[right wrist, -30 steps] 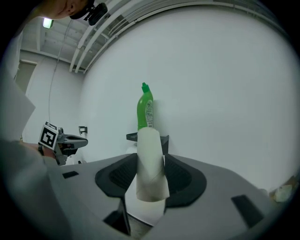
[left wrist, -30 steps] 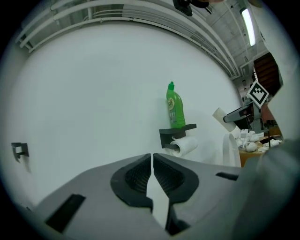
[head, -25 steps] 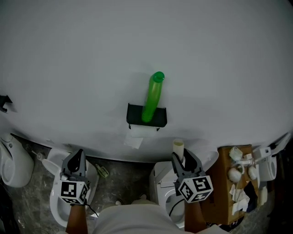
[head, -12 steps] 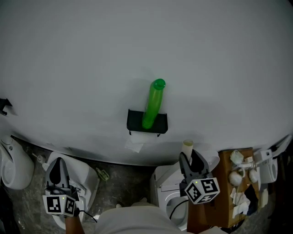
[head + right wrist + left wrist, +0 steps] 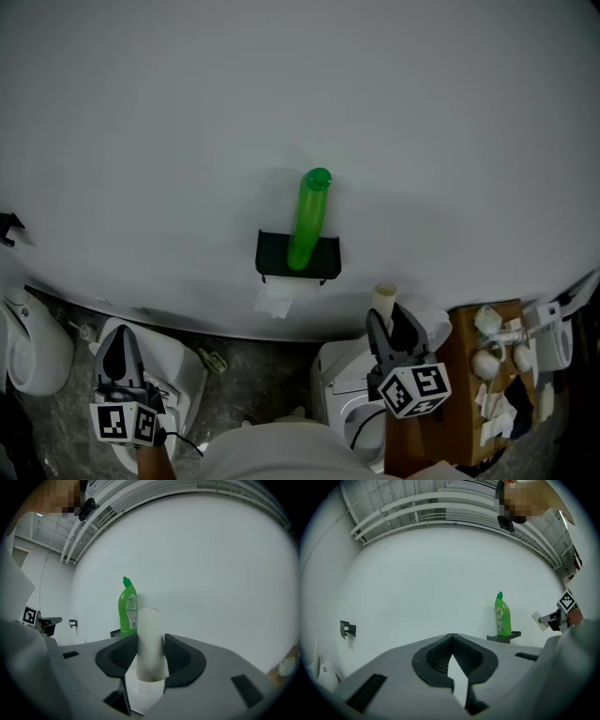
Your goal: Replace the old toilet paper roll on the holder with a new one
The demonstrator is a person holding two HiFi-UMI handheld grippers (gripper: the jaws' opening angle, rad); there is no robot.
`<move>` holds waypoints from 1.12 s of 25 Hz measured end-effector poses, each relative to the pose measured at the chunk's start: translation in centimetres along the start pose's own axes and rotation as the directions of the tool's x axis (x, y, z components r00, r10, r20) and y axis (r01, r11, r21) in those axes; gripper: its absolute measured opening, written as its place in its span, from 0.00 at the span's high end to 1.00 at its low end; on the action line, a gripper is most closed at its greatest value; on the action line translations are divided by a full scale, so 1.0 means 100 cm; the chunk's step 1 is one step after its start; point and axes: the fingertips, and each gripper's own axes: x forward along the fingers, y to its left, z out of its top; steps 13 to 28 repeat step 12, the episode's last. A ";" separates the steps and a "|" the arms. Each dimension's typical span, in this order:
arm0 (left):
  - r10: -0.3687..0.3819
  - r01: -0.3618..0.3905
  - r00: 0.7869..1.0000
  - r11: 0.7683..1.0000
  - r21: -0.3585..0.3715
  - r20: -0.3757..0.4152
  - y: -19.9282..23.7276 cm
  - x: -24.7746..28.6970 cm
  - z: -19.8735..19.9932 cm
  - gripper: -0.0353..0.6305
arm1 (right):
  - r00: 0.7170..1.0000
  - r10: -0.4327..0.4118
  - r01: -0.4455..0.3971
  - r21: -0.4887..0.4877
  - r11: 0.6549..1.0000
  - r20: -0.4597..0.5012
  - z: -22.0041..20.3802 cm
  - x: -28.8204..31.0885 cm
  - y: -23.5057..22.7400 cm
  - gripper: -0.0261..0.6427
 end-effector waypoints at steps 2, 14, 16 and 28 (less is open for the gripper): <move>-0.002 0.002 1.000 1.000 0.000 0.007 -0.003 0.003 0.002 0.94 | 1.000 -0.002 0.002 -0.003 1.000 -0.001 0.000 0.000 -0.002 0.69; -0.021 0.021 1.000 1.000 0.014 -0.011 -0.010 0.009 0.001 0.94 | 1.000 -0.006 0.006 -0.005 1.000 0.005 0.001 0.007 -0.008 0.69; -0.021 0.021 1.000 1.000 0.014 -0.011 -0.010 0.009 0.001 0.94 | 1.000 -0.006 0.006 -0.005 1.000 0.005 0.001 0.007 -0.008 0.69; -0.021 0.021 1.000 1.000 0.014 -0.011 -0.010 0.009 0.001 0.94 | 1.000 -0.006 0.006 -0.005 1.000 0.005 0.001 0.007 -0.008 0.69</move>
